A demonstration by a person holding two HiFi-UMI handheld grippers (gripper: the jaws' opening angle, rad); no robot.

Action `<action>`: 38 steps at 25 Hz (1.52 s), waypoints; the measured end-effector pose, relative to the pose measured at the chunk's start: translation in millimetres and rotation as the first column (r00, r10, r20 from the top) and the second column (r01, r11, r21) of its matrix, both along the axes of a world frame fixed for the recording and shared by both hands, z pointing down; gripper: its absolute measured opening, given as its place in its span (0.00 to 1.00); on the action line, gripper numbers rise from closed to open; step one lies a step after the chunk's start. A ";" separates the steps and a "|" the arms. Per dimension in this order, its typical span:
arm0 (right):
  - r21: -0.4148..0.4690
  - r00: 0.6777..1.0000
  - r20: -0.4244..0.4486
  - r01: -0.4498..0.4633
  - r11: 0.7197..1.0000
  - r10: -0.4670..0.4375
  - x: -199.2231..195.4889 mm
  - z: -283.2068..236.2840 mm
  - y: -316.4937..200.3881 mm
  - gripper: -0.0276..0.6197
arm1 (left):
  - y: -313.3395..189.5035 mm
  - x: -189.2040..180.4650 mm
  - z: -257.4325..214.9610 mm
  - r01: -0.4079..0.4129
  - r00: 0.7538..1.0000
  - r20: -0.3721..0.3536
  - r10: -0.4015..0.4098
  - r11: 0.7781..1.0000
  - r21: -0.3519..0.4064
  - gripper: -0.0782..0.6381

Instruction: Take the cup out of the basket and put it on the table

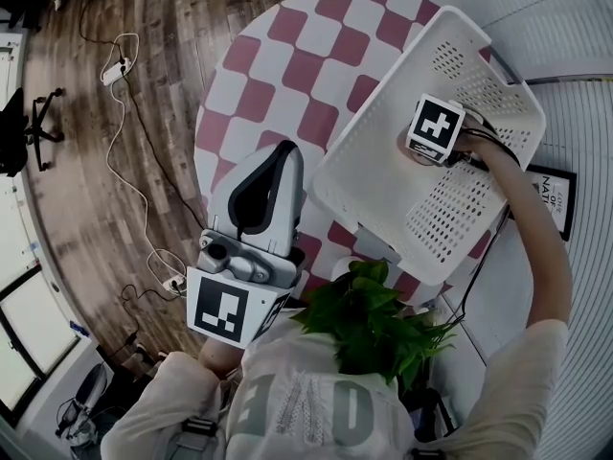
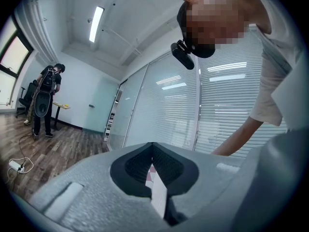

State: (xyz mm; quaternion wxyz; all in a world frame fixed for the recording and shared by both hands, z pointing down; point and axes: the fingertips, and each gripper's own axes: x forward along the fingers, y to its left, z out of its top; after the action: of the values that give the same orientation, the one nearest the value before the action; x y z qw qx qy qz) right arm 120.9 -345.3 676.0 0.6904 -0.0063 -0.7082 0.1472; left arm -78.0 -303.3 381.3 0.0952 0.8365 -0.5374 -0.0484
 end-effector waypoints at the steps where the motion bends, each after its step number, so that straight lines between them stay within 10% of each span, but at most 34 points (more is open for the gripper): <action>1: 0.001 1.000 -0.004 0.010 1.000 -0.010 0.0 -0.2 0.3 0.18 | 0.3 -1.1 -0.7 0.003 1.000 -0.001 -0.003 1.000 0.001 0.12; 25: 0.157 0.945 0.143 -0.316 0.936 0.295 -27.9 -80.0 -40.3 0.13 | 24.9 -7.7 -37.7 -0.010 1.000 0.007 0.009 0.995 0.097 0.12; 32: 0.242 0.855 0.347 -0.480 0.843 0.386 -32.4 -178.7 -18.4 0.13 | 57.2 1.2 -79.7 -0.060 0.998 0.030 0.055 0.984 0.166 0.12; 38: 0.402 0.747 0.550 -0.629 0.665 0.374 -20.6 -281.6 3.2 0.12 | 77.6 13.6 -118.7 -0.084 0.996 0.022 0.081 0.969 0.231 0.12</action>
State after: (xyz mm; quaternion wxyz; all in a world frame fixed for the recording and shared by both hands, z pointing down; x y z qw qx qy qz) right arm 100.3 -342.1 394.5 0.4194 0.3671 -0.8223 0.1148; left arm -64.4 -225.7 262.7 -0.0045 0.8639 -0.4933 -0.1016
